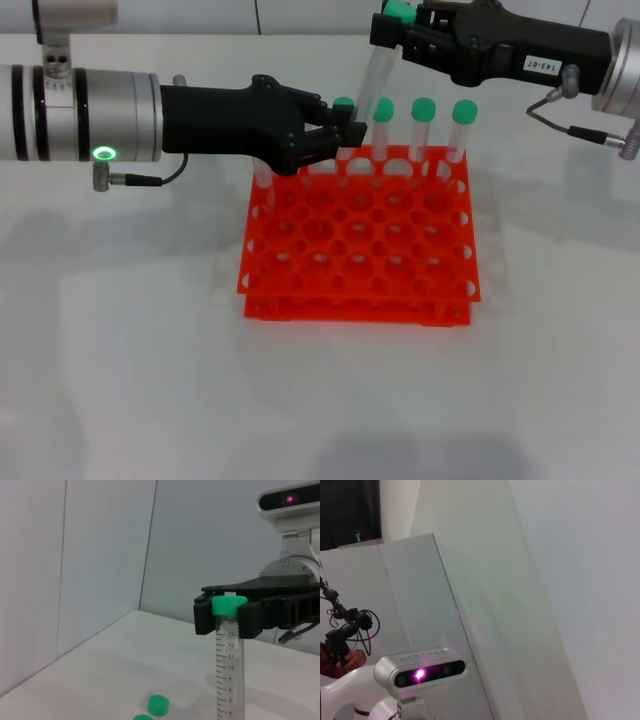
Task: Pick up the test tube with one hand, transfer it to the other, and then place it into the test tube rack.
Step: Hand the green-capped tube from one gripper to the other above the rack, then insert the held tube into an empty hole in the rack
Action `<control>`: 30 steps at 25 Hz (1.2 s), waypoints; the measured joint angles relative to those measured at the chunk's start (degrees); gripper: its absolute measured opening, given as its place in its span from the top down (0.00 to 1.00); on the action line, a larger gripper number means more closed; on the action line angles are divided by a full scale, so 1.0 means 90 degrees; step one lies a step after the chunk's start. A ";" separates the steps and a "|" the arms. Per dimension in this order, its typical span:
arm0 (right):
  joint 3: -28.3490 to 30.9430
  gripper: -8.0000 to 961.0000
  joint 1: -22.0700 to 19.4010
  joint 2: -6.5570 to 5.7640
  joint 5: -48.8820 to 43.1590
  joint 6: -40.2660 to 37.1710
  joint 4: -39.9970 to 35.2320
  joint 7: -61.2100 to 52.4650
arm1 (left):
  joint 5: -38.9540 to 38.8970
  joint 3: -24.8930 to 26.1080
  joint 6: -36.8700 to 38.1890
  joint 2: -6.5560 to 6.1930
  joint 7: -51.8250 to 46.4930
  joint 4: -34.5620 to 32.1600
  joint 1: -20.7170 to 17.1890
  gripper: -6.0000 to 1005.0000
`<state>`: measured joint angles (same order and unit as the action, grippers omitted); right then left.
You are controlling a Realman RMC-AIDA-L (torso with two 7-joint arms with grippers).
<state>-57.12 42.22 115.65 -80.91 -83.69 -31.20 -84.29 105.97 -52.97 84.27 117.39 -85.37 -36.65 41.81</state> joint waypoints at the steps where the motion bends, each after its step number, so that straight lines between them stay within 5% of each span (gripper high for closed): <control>1: -0.0001 0.72 0.0001 0.0000 -0.0001 0.0002 0.0000 0.0000 | 0.0000 -0.0007 0.0000 0.0004 -0.0024 -0.0007 -0.0003 0.80; 8: -0.0001 0.72 0.0004 -0.0005 -0.0016 0.0032 -0.0003 0.0001 | 0.0010 -0.0078 -0.0032 0.0034 -0.0498 -0.0099 -0.0016 0.80; 13: -0.0002 0.73 -0.0081 -0.0009 -0.0026 0.0047 -0.0044 0.0016 | 0.0183 -0.0276 0.0086 -0.0018 -0.1410 -0.0601 -0.0127 0.59; 16: -0.0003 0.73 -0.0172 -0.0009 -0.0030 0.0029 -0.0063 0.0081 | 0.0386 -0.0280 0.0300 -0.0030 -0.1991 -0.1188 -0.0320 0.35; 22: -0.0091 0.73 -0.0303 -0.0004 -0.0031 -0.0006 -0.0069 0.0219 | 0.0514 -0.0250 0.0688 -0.0138 -0.2940 -0.2459 -0.0941 0.16; 30: -0.0401 0.73 -0.0349 0.0047 0.0048 -0.0013 -0.0079 0.0379 | 0.1166 -0.0168 0.1313 -0.0433 -0.3891 -0.3656 -0.1547 0.13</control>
<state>-60.73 39.07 116.07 -80.48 -83.81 -31.91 -80.88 116.46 -54.49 96.08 113.49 -120.39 -69.56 27.89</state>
